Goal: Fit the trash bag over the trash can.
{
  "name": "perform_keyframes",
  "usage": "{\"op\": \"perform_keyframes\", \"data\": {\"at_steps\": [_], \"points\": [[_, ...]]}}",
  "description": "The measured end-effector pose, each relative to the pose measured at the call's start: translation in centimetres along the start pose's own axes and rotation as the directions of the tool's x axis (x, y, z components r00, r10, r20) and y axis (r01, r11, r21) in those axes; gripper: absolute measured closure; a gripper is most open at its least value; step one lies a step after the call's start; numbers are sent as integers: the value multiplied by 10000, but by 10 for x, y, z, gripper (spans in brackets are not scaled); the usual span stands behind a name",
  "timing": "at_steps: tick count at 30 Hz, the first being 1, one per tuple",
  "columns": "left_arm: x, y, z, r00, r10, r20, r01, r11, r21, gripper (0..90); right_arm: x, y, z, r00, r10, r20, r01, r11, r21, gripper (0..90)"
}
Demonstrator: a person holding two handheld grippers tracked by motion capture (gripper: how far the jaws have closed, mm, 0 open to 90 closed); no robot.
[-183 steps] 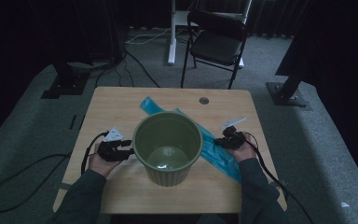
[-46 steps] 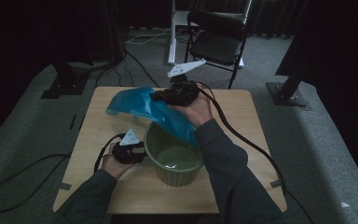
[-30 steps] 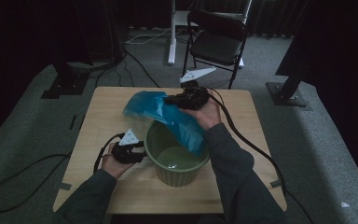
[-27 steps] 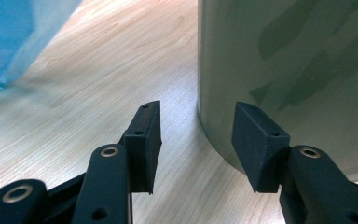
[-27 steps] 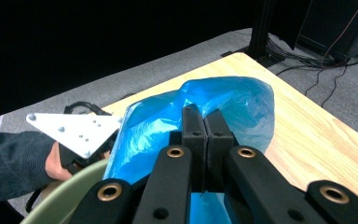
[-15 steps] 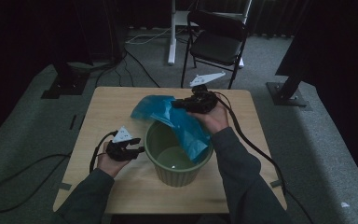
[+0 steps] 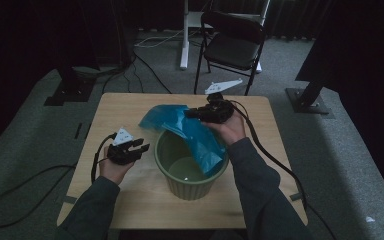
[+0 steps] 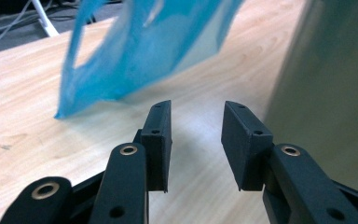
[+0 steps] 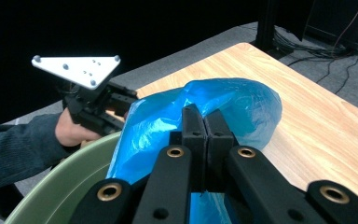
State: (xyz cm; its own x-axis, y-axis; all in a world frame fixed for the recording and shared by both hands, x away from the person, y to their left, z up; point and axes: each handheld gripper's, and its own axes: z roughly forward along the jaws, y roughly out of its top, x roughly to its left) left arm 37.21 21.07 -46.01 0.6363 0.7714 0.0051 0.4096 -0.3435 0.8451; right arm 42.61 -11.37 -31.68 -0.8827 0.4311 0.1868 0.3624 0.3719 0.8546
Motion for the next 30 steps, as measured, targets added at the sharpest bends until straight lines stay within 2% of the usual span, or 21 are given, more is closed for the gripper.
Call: {"op": "perform_keyframes", "data": {"at_steps": [6, 9, 14, 23, 27, 30], "points": [[3, 9, 8, 9996, -161, -239, 157, 9997, -185, 618, 2, -1, 1, 9997, 21, -227, -23, 10000, -62, 895], [1, 13, 9, 9997, -202, -101, 198, 9989, -416, 618, 2, -1, -1, 9997, 8, -255, -11, 10000, -92, 895], [-6, 23, 12, 9998, 89, 154, -77, 9967, -804, 619, 2, 0, -3, 9990, 59, -445, -69, 9997, -226, 895], [-15, 43, 22, 9988, 468, -117, -477, 9948, -896, 633, 3, 0, -1, 9986, 52, -534, -63, 9998, -193, 894], [-18, 51, 26, 9977, 589, -342, -621, 9929, -1015, 694, 3, -1, 0, 9981, 42, -608, -52, 9998, -172, 894], [-20, 54, 27, 9970, 627, -443, -674, 9910, -1152, 835, 5, -2, 1, 9983, -38, -580, 35, 10000, -50, 893]]}}
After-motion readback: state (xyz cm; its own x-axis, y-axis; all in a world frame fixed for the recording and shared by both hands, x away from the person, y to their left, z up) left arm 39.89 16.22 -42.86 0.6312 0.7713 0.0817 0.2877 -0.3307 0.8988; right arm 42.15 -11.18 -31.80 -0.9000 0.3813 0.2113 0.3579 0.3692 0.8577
